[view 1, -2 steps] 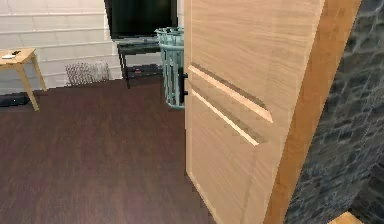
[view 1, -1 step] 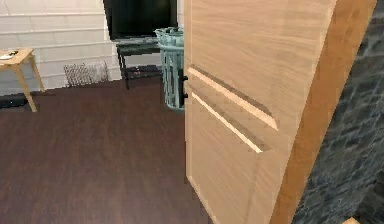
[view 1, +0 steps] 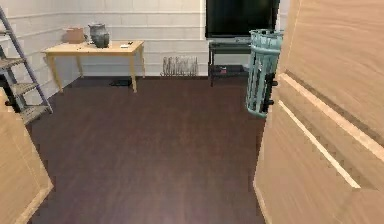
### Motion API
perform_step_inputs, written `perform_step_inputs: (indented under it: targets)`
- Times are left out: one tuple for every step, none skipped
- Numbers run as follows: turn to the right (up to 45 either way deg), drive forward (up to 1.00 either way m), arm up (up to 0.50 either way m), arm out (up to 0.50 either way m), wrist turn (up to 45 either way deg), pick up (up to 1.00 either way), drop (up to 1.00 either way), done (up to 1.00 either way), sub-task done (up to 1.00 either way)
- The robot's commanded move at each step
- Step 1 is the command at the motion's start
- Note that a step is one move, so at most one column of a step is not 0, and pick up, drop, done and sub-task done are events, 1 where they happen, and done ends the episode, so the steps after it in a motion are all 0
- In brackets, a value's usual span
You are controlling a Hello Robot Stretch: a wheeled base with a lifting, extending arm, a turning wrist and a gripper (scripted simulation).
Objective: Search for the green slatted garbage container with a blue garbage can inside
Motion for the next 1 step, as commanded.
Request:
perform_step_inputs:
  targets:
    - [0.0, 1.0, 0.0, 0.0, 0.0, 0.0, 0.0, 0.0, 0.0]
